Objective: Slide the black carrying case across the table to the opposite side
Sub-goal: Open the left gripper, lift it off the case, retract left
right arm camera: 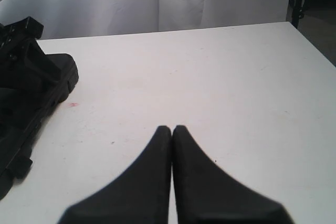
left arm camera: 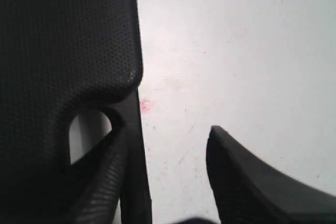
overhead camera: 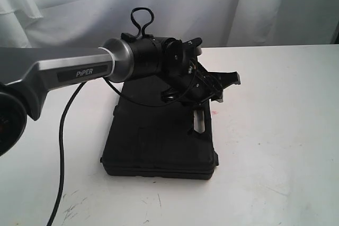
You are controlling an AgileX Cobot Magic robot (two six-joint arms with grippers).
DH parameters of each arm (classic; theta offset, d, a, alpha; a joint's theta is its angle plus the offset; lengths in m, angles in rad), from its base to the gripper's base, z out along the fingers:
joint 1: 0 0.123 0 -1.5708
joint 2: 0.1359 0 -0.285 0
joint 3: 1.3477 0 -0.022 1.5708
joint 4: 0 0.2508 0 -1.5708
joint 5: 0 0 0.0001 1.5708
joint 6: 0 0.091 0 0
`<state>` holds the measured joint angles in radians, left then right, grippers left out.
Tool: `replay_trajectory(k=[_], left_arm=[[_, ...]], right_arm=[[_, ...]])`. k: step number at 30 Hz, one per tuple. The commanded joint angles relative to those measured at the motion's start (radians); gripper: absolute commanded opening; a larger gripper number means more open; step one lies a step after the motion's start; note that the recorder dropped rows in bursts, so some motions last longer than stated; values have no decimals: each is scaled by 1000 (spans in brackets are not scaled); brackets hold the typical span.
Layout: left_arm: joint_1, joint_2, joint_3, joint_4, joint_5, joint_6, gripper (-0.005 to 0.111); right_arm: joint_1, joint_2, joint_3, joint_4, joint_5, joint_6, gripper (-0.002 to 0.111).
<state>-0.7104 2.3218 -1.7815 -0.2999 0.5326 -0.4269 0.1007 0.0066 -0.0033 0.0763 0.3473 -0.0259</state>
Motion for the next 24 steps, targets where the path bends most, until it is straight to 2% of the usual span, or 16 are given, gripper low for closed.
replay_trajectory(k=[1, 3, 7, 9, 13, 16, 20, 24], left_arm=[[1, -43, -3, 5, 7, 25, 44], [1, -70, -3, 38, 12, 39, 35], [1, -149, -3, 191, 40, 39, 2], [1, -180, -3, 270, 71, 27, 0], [1, -246, 29, 543, 189, -58, 0], [3, -342, 213, 726, 117, -160, 0], [41, -483, 449, 743, -28, -200, 0], [114, -652, 642, 729, -114, -200, 0]], right_arm=[[-4, -7, 3, -10, -2, -2, 0], [-4, -7, 3, -10, -2, -2, 0], [-4, -7, 3, -10, -2, -2, 0], [-4, -7, 3, -10, -2, -2, 0], [-4, -7, 3, -10, -2, -2, 0], [-4, -7, 3, -10, -2, -2, 0], [-4, -7, 3, -10, -2, -2, 0], [-4, -7, 3, -10, -2, -2, 0]])
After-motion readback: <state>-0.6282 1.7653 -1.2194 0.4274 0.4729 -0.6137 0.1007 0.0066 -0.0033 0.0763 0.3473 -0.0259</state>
